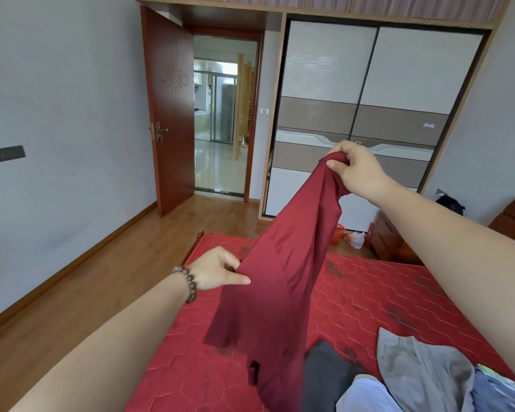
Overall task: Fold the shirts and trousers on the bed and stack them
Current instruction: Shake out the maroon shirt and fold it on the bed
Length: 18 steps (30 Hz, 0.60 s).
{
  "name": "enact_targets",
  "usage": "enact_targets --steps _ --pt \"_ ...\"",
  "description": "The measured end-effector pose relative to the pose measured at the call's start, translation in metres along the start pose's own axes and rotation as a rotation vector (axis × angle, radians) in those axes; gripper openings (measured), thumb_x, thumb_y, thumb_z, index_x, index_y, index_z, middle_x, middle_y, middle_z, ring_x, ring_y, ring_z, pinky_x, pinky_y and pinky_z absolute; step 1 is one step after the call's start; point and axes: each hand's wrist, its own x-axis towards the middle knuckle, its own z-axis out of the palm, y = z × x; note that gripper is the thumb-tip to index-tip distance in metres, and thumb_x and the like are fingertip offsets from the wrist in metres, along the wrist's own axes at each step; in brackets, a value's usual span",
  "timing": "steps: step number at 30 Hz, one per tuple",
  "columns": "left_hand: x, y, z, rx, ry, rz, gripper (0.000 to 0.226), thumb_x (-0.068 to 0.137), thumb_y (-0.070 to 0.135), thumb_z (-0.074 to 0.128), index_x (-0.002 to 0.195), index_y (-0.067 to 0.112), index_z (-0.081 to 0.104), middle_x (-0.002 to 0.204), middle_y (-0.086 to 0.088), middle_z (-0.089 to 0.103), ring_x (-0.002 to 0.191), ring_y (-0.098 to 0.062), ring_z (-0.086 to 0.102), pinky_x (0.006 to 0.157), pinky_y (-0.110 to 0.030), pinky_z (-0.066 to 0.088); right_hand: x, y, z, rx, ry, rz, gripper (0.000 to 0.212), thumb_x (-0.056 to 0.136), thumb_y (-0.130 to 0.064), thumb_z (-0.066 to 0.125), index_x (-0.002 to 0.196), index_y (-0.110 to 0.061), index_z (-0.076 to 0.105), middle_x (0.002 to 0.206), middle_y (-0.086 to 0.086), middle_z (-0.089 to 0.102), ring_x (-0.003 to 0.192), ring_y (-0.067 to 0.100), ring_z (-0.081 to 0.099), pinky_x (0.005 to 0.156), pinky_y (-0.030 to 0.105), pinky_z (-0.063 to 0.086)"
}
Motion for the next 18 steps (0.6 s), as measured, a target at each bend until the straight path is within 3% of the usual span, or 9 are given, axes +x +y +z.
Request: enact_targets --steps 2,3,5,7,9,12,15,18 --pt "0.004 -0.01 0.008 0.082 -0.005 -0.036 0.007 0.078 0.025 0.078 0.081 0.018 0.079 0.083 -0.001 0.076 0.082 -0.018 0.071 0.082 -0.032 0.056 0.003 0.004 0.001 -0.008 0.003 0.0 0.01 0.094 -0.005 0.054 0.099 -0.013 0.06 0.092 0.006 0.06 0.082 0.021 0.057 0.065 0.026 0.048" --pt "0.005 -0.012 0.011 0.109 -0.011 -0.056 0.006 0.079 0.025 0.078 0.075 0.02 0.078 0.075 0.003 0.074 0.075 -0.012 0.07 0.076 -0.027 0.056 0.004 0.006 0.001 -0.015 0.005 0.001 0.01 0.094 -0.005 0.054 0.1 -0.011 0.061 0.092 0.007 0.061 0.081 0.021 0.056 0.062 0.025 0.046" --pt "0.01 -0.022 0.013 0.158 -0.002 -0.095 0.033 0.08 0.022 0.077 0.049 0.023 0.066 0.05 0.014 0.058 0.049 0.0 0.053 0.058 -0.015 0.044 0.005 0.014 -0.001 -0.053 0.025 0.007 0.011 0.094 -0.005 0.054 0.102 -0.007 0.061 0.093 0.006 0.06 0.082 0.02 0.055 0.061 0.024 0.041" --pt "0.012 -0.035 0.008 0.239 0.036 -0.128 0.044 0.079 0.027 0.077 0.046 0.017 0.051 0.049 0.009 0.04 0.048 -0.006 0.037 0.056 -0.019 0.036 0.006 0.027 -0.005 -0.08 0.053 0.038 0.012 0.094 -0.006 0.054 0.104 -0.005 0.061 0.094 0.007 0.06 0.085 0.021 0.054 0.064 0.023 0.04" --pt "0.014 -0.052 -0.003 0.245 0.097 -0.175 0.032 0.076 0.032 0.079 0.061 0.01 0.062 0.063 0.008 0.05 0.061 -0.005 0.046 0.068 -0.022 0.041 0.007 0.044 -0.012 -0.112 0.051 0.085 0.013 0.094 -0.006 0.055 0.105 -0.005 0.061 0.098 0.01 0.061 0.089 0.024 0.055 0.071 0.024 0.039" --pt "0.01 -0.053 -0.032 0.138 0.261 -0.244 0.021 0.074 0.03 0.081 0.086 0.014 0.073 0.088 0.013 0.064 0.085 0.0 0.056 0.089 -0.02 0.037 0.006 0.073 -0.023 -0.243 -0.009 0.13 0.013 0.091 -0.006 0.059 0.103 -0.008 0.064 0.103 0.013 0.065 0.096 0.028 0.058 0.079 0.025 0.037" --pt "0.013 -0.046 -0.062 -0.044 0.345 -0.195 0.007 0.076 0.02 0.079 0.082 0.016 0.078 0.083 0.006 0.075 0.081 -0.008 0.068 0.092 -0.027 0.047 0.001 0.093 -0.026 -0.199 -0.015 0.168 0.012 0.092 -0.005 0.059 0.102 -0.007 0.064 0.1 0.012 0.064 0.091 0.024 0.056 0.078 0.024 0.037" --pt "0.021 -0.043 -0.077 -0.046 0.408 -0.162 0.004 0.077 0.012 0.078 0.077 0.015 0.078 0.079 0.001 0.075 0.076 -0.014 0.069 0.083 -0.028 0.052 0.001 0.104 -0.02 -0.168 -0.081 0.181 0.008 0.092 -0.003 0.059 0.099 -0.004 0.063 0.097 0.014 0.066 0.087 0.024 0.058 0.077 0.029 0.044"
